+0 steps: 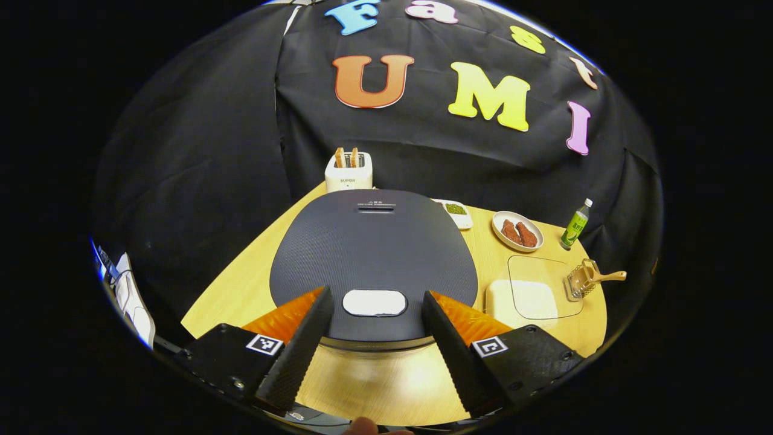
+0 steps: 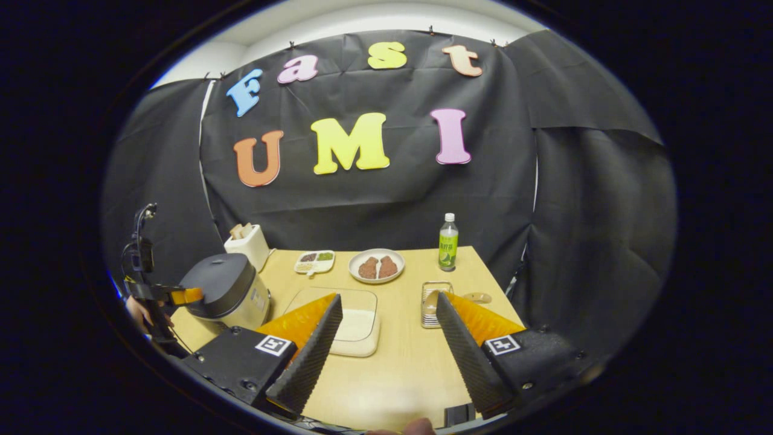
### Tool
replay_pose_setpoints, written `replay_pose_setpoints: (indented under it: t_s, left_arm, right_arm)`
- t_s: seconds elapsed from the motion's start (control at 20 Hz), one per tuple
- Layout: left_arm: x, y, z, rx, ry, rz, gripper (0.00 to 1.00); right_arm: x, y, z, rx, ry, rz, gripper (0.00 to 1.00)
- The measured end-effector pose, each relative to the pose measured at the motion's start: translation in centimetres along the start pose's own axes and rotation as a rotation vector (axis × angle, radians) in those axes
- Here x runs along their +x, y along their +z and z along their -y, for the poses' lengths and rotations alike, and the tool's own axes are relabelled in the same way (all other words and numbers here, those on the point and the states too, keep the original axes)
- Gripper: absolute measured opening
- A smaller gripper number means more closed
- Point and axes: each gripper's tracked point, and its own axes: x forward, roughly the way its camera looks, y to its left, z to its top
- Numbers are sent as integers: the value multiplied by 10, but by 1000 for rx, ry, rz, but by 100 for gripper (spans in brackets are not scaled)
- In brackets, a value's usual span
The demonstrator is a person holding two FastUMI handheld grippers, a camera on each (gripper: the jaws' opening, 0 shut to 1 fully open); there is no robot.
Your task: Close the left gripper, press the button to open the rice cooker; take a wooden spoon from the chopstick holder with the right hand, scoop a spoonful of rice and pour it into the rice cooker, then put the wooden spoon back into the chopstick holder.
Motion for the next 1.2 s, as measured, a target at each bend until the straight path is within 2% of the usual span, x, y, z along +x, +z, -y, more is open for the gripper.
replay_pose_setpoints:
  t_s: [0.35, 0.55, 0.9, 1.2]
  left_arm:
    - [1, 11, 2, 12, 48, 45, 97]
    - [-17, 37, 14, -43, 37, 107, 95]
    - [-112, 98, 58, -35, -80, 326, 95]
    - [-212, 96, 65, -5, -175, 425, 95]
  right_arm:
    - [0, 12, 29, 2, -15, 18, 100]
    - [2, 21, 45, -9, -17, 40, 100]
    - [-35, 48, 34, 10, -49, 146, 99]
    - [-111, 57, -10, 16, -58, 219, 100]
